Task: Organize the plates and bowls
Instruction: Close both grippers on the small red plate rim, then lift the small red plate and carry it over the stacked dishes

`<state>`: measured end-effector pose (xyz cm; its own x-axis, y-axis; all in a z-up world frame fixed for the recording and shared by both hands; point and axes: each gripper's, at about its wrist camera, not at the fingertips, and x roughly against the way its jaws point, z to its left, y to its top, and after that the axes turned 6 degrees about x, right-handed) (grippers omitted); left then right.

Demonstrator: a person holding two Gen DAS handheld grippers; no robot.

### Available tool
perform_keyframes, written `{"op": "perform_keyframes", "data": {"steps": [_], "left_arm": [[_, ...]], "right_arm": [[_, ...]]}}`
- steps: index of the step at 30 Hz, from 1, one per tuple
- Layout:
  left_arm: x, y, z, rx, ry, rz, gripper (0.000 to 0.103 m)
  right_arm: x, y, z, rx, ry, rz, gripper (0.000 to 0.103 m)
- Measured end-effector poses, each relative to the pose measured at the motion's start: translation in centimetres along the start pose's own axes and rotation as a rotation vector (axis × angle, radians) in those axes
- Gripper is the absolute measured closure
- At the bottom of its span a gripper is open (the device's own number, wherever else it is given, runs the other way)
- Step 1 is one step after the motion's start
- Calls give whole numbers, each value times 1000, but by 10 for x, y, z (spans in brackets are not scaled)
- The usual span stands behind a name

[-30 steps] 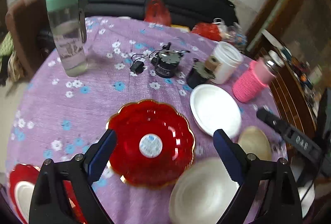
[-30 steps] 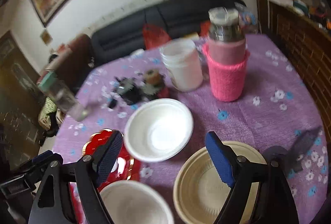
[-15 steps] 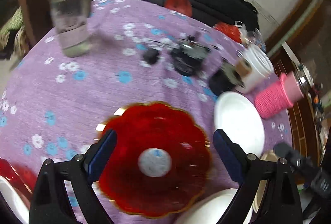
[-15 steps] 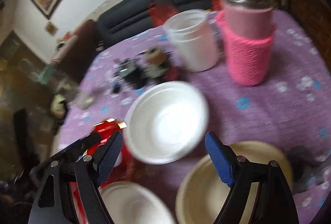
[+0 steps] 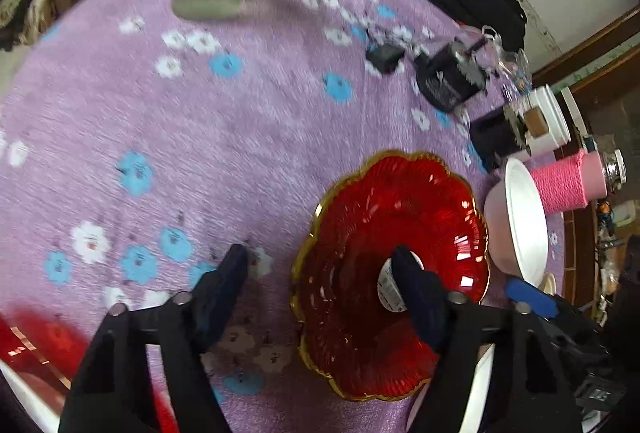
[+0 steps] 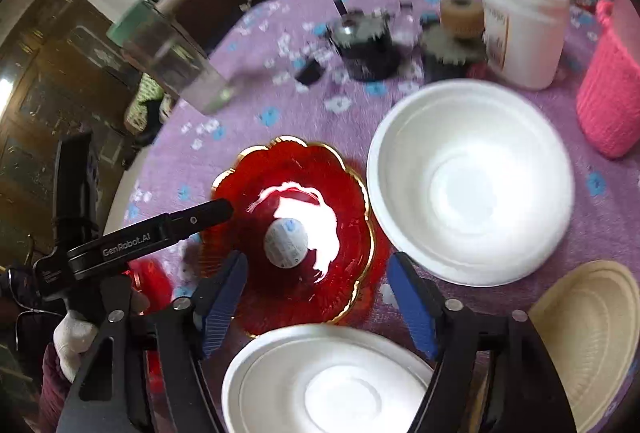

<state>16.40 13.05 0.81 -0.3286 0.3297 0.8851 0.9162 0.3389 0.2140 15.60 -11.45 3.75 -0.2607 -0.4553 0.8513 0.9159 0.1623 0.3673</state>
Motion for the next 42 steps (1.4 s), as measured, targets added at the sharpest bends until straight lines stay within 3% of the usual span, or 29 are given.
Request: {"op": "perform_keyframes", "data": {"steps": [1, 4, 6, 10, 13, 15, 20, 29, 42], "left_arm": [[0, 0, -3, -21, 9, -20, 34], [-5, -2, -9, -50, -3, 3, 48], [-7, -4, -14, -77, 5, 5, 60], [-7, -8, -16, -97, 41, -17, 69], [-5, -10, -14, -95, 63, -45, 76], [-3, -10, -12, -90, 74, -55, 79], [6, -11, -4, -57, 62, -77, 81], [47, -17, 4, -36, 36, -149, 81], [130, -49, 54, 29, 5, -242, 81]], "right_arm": [[-5, 1, 0, -1, -14, 12, 28], [-18, 5, 0, -10, -30, 34, 29], [-24, 6, 1, -13, -39, 45, 36], [-33, 6, 0, -10, -88, 63, 43], [-39, 7, -1, -4, -147, 64, 58], [-40, 9, -4, -8, -178, 51, 74], [-26, 8, -4, -27, -170, -17, 89], [4, 9, 23, -21, -125, -119, 91], [31, -11, 103, 36, -61, -173, 90]]}}
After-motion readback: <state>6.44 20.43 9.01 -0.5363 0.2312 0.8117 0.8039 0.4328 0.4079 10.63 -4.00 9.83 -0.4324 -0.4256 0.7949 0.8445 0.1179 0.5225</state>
